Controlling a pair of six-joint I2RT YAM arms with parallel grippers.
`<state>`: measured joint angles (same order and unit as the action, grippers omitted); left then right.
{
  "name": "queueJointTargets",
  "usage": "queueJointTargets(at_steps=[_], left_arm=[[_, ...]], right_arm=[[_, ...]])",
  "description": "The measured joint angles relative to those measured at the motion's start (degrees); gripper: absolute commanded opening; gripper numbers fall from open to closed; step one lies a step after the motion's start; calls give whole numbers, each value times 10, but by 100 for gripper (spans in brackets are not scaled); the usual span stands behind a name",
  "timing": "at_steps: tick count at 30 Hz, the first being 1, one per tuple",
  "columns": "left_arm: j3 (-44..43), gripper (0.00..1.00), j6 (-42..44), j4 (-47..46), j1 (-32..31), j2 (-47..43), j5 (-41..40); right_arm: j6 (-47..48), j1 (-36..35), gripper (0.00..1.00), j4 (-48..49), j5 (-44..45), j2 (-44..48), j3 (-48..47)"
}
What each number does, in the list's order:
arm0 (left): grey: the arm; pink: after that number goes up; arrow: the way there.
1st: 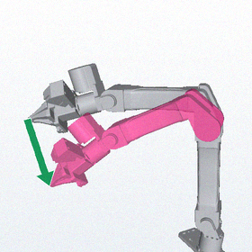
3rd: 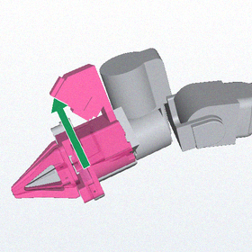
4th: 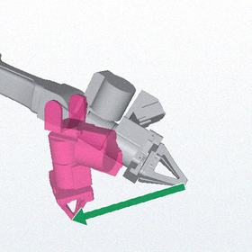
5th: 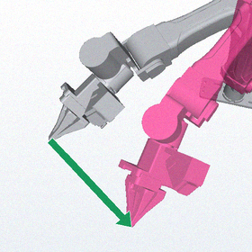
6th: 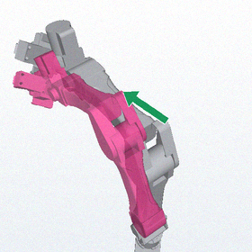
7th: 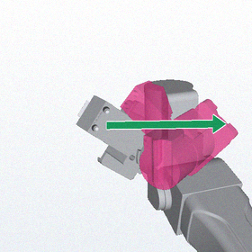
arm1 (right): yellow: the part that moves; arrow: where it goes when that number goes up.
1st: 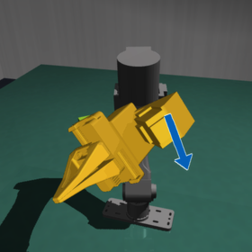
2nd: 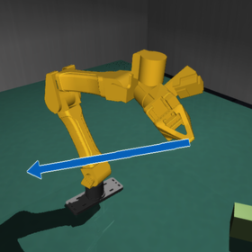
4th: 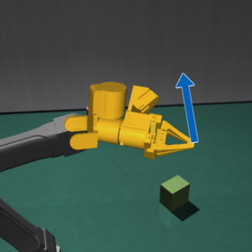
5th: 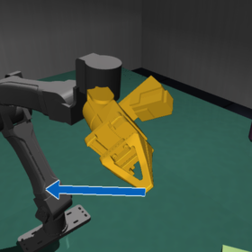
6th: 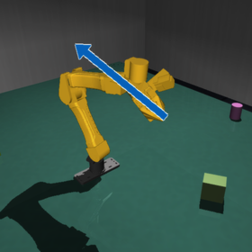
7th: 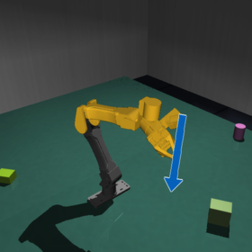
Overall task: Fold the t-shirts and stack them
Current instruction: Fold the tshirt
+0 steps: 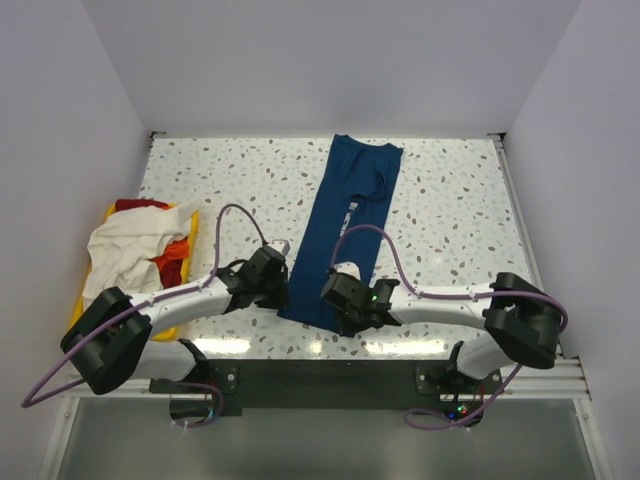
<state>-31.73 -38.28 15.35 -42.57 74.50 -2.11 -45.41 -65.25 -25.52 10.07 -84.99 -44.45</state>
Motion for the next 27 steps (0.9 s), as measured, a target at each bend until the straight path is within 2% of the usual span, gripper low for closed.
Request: queueJointTargets(at_steps=[3, 5, 8, 11, 13, 18, 21, 27], left_arm=[[2, 22, 0, -3, 0, 0, 0], [4, 13, 0, -7, 0, 0, 2], [5, 5, 0, -7, 0, 1, 3], [5, 0, 1, -8, 0, 2, 4], [5, 0, 2, -8, 0, 2, 5], [5, 0, 2, -8, 0, 2, 5], [5, 0, 2, -8, 0, 2, 5], [10, 0, 1, -18, 0, 0, 18]], right_arm=[[-5, 0, 22, 0, 7, 4, 4], [-9, 0, 19, -2, 11, 9, 8], [-13, 0, 16, -7, 12, 14, 11], [-17, 0, 12, -15, 15, 28, 18], [-20, -1, 11, -24, 19, 38, 20], [-28, -1, 28, -43, 27, 65, 26], [-30, -1, 35, -46, 31, 74, 25], [-23, -7, 40, -56, 54, 50, -14]])
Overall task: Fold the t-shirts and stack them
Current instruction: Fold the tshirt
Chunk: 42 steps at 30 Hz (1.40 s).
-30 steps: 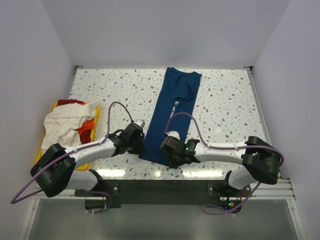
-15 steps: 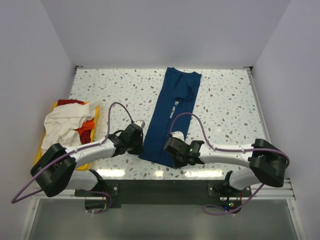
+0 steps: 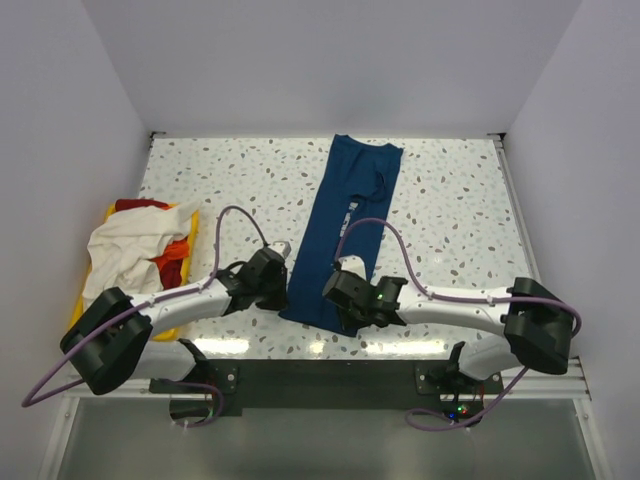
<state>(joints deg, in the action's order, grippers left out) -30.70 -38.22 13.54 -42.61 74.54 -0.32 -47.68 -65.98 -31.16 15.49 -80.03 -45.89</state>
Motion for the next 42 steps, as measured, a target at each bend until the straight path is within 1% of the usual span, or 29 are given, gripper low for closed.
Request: queueJointTargets(at_steps=[3, 10, 13, 15, 19, 22, 23, 24, 26, 28, 31, 32, 34, 37, 41, 42], left_arm=[[9, 0, -4, -15, -8, -3, 6], [24, 0, -30, -43, -48, -9, 12], [25, 0, -38, -44, -61, -10, 12], [26, 0, -43, -44, -64, -11, 12], [31, 0, -47, -42, -66, -18, 11], [32, 0, -47, -37, -66, -21, 10], [32, 0, -47, -37, -66, -22, 10], [32, 0, -47, -36, -66, -22, 10], [32, 0, -48, -36, -66, -22, 10], [32, 0, -47, -35, -66, -22, 10], [32, 0, -47, -34, -66, -23, 10], [32, 0, -47, -34, -67, -23, 9], [32, 0, -47, -32, -67, -23, 9], [32, 0, -47, -28, -67, -26, 5], [32, 0, -47, -25, -67, -27, 3], [32, 0, -47, -25, -67, -27, 2]], right_arm=[[3, 0, 41, 6, 5, -20, -14], [3, -1, 41, 12, 5, -54, -14], [1, -1, 39, 19, 5, -54, -8], [-1, -1, 35, 21, 5, -54, -1], [-9, -1, 33, 27, 5, -49, 16], [-13, -1, 29, 30, 5, -43, 24], [-14, -1, 27, 31, 5, -40, 26], [-16, -1, 21, 33, 5, -37, 29], [-19, -1, 17, 33, 5, -31, 34], [-22, -1, 15, 29, 6, -23, 38], [-23, -1, 15, 16, 12, -14, 39], [-24, -1, 17, 11, 14, -10, 39], [-24, -1, 24, 2, 17, -1, 39], [-23, -1, 29, -15, 19, 12, 39], [-23, -1, 29, -23, 20, 19, 39], [-23, -1, 34, -23, 20, 19, 40]])
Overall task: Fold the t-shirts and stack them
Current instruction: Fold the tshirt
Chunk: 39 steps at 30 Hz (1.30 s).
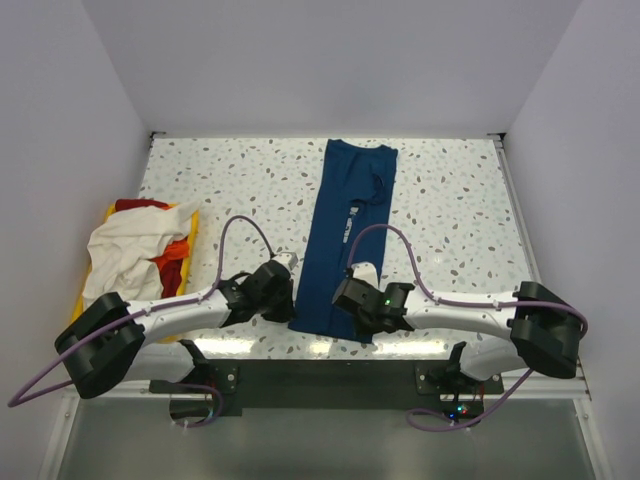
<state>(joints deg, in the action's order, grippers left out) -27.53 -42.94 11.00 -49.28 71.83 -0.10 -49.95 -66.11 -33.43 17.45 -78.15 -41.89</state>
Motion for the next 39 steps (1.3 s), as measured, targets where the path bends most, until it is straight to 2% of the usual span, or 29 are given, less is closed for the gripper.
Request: queueJointTargets(at_steps=[7, 14, 23, 30, 39], left_arm=[[0, 0, 0, 0, 0, 0, -1], [0, 0, 0, 2, 0, -1, -3], [0, 0, 0, 4, 0, -2, -5], [0, 0, 0, 4, 0, -2, -5], [0, 0, 0, 4, 0, -2, -6]], right_arm=[[-1, 0, 36, 7, -3, 0, 3], [-2, 0, 24, 22, -5, -7, 3], [-2, 0, 23, 35, -12, -13, 9], [-6, 0, 8, 41, -19, -13, 12], [-9, 0, 3, 35, -19, -5, 17]])
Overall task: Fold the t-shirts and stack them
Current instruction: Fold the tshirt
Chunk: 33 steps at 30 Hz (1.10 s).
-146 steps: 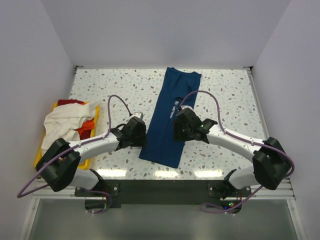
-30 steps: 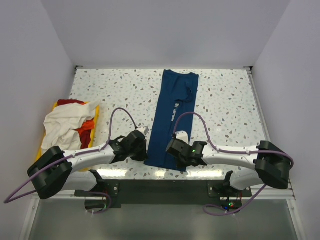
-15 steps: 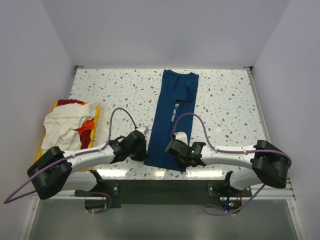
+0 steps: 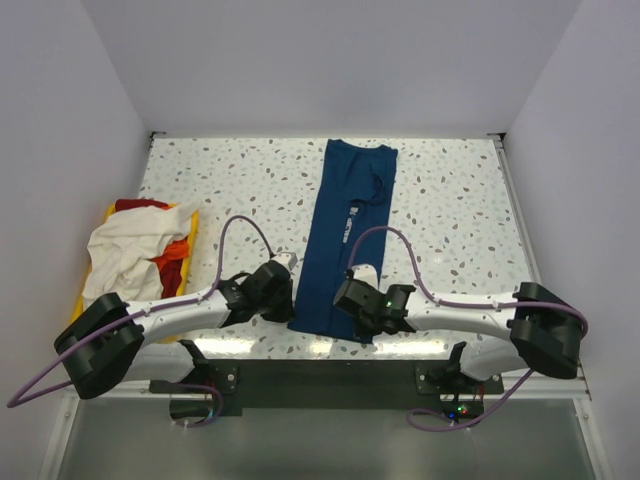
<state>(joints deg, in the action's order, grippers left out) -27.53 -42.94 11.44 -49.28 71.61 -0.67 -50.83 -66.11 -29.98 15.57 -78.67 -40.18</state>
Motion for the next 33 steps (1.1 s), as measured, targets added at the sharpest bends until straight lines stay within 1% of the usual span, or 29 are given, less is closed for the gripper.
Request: queueJointTargets(at_steps=[8, 22, 24, 26, 28, 33], left_arm=[[0, 0, 0, 3, 0, -2, -2], [0, 0, 0, 5, 0, -3, -3], [0, 0, 0, 5, 0, -3, -3], [0, 0, 0, 5, 0, -3, -3], [0, 0, 0, 5, 0, -3, -3], [0, 0, 0, 5, 0, -3, -3]], right_arm=[[-2, 0, 2, -51, 15, 61, 0], [-10, 0, 1, -132, 30, 126, 3], [-12, 0, 1, -139, 30, 130, 3], [-13, 0, 4, -143, 30, 136, 4], [-14, 0, 5, -141, 29, 142, 5], [-15, 0, 8, -111, 18, 137, 25]])
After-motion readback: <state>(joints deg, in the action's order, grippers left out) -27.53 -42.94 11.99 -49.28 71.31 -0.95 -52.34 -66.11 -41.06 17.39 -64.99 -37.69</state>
